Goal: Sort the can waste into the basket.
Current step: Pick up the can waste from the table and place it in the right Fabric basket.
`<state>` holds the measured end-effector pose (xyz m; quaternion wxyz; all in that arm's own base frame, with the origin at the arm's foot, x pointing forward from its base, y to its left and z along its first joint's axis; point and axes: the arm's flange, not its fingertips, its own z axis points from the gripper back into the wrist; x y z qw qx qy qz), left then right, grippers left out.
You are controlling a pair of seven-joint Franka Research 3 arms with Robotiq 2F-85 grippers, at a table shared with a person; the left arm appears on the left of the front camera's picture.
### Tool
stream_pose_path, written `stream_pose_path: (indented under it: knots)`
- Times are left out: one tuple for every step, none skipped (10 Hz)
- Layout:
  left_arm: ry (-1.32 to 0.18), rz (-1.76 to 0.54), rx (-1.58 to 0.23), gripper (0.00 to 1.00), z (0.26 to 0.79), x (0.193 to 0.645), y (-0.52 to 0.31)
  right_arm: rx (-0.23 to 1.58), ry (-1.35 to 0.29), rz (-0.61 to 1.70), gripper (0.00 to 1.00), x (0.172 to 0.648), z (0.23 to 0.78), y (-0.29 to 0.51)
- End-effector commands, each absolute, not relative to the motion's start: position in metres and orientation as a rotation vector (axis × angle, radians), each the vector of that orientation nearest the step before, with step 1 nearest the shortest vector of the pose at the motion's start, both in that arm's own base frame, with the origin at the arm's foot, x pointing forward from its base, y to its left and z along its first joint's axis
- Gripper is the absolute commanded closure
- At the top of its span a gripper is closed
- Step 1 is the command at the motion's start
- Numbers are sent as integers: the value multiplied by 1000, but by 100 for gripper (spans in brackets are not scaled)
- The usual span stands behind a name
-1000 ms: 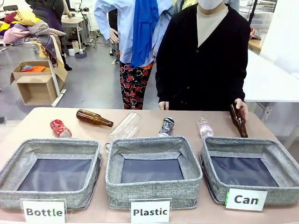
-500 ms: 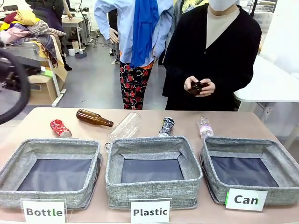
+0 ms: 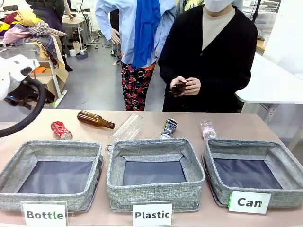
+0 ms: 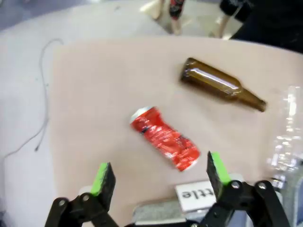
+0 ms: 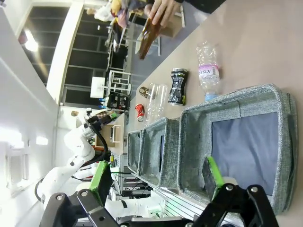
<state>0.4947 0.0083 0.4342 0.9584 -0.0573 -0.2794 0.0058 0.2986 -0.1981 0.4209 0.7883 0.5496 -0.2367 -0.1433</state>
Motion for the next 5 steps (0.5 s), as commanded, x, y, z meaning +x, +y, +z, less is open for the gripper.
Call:
stream_pose_path:
  knots:
    - [-596,-12,-181,0,440,498,4,1200,-543,-295,0,302,422,-199]
    - [-596,-12,-181,0,440,498,4,1200,-543,-295,0,302,422,-199]
    - [-596,-12,-181,0,440,498,4,1200,-543,-295,0,302,422,-199]
    - [-569,9,-130,0,437,495,4,1200,-543,-295,0,302,422,-199]
    - [-470,-34,-136,0,436,504,3,1200,-543,-295,0,302,422,-199]
